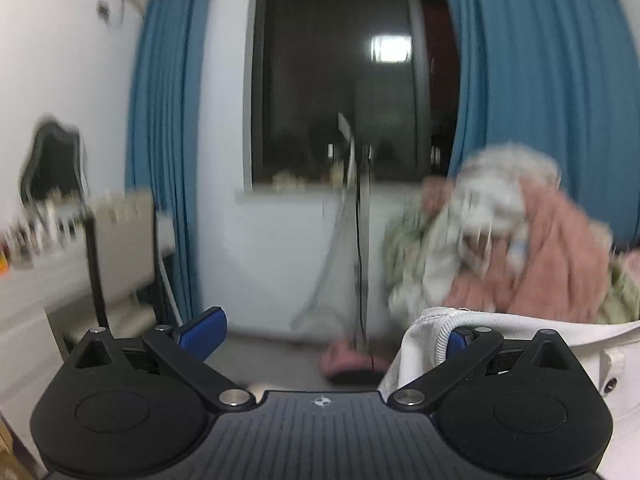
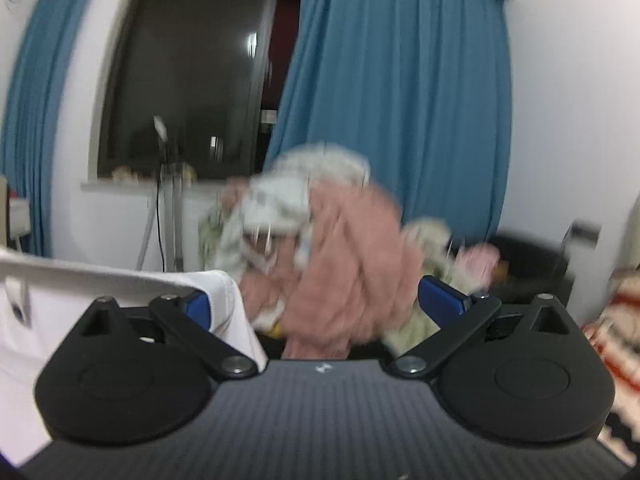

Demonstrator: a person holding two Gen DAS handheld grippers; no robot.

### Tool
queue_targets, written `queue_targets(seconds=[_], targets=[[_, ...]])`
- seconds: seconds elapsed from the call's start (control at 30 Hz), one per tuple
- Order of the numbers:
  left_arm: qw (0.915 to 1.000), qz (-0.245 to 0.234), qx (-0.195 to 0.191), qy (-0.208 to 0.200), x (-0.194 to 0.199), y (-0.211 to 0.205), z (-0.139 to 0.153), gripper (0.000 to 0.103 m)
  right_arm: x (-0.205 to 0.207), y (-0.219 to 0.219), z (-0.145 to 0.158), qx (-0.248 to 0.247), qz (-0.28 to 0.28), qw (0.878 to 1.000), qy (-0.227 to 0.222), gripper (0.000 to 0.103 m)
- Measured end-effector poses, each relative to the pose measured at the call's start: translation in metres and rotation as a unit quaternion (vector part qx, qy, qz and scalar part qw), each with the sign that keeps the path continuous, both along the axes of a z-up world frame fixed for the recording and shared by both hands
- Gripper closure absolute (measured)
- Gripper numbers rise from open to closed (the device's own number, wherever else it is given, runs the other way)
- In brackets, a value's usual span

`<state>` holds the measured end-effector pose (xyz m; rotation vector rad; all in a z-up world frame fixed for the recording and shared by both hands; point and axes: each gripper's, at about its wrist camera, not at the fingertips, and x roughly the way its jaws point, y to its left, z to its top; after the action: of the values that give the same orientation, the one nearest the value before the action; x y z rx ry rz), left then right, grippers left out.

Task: Fold clothes
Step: 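Raise the T-shirt high with both grippers to shake it open, then lower the T-shirt flat onto the bedspread with both grippers and release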

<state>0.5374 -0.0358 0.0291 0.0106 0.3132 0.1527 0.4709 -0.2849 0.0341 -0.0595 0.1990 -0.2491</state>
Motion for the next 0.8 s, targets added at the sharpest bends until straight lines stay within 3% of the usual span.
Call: queue_targets(seconds=[0.17,0.23,0.3,0.4,0.53,0.67,0.8], targets=[[0.9915,-0.012,-0.034,0.125,0.103,0.026,-0.096,0.0,0.08,-0.005,-0.09,0.008,0.016,0.995,0.095,0.001],[0.979,-0.029,-0.046,0.196,0.135,0.04,-0.13,0.001,0.106,-0.012,-0.113,0.036,0.052,0.987,0.149,0.001],[0.9643,-0.047,-0.052,0.255,0.152,0.05,-0.162,0.003,0.126,-0.012,-0.134,0.06,0.088,0.969,0.224,0.001],[0.9455,-0.111,-0.041,0.303,0.155,0.049,-0.171,0.003,0.13,-0.006,-0.149,0.083,0.135,0.944,0.288,0.001],[0.9446,-0.153,0.016,0.29,0.136,0.037,-0.155,0.002,0.125,0.001,-0.144,0.135,0.168,0.93,0.297,0.001],[0.9588,-0.156,0.027,0.236,0.09,0.03,-0.119,0.001,0.093,0.009,-0.124,0.182,0.163,0.943,0.226,0.001],[0.9732,-0.15,0.0,0.174,0.001,0.031,-0.068,0.001,0.043,0.02,-0.099,0.169,0.161,0.956,0.179,0.001]])
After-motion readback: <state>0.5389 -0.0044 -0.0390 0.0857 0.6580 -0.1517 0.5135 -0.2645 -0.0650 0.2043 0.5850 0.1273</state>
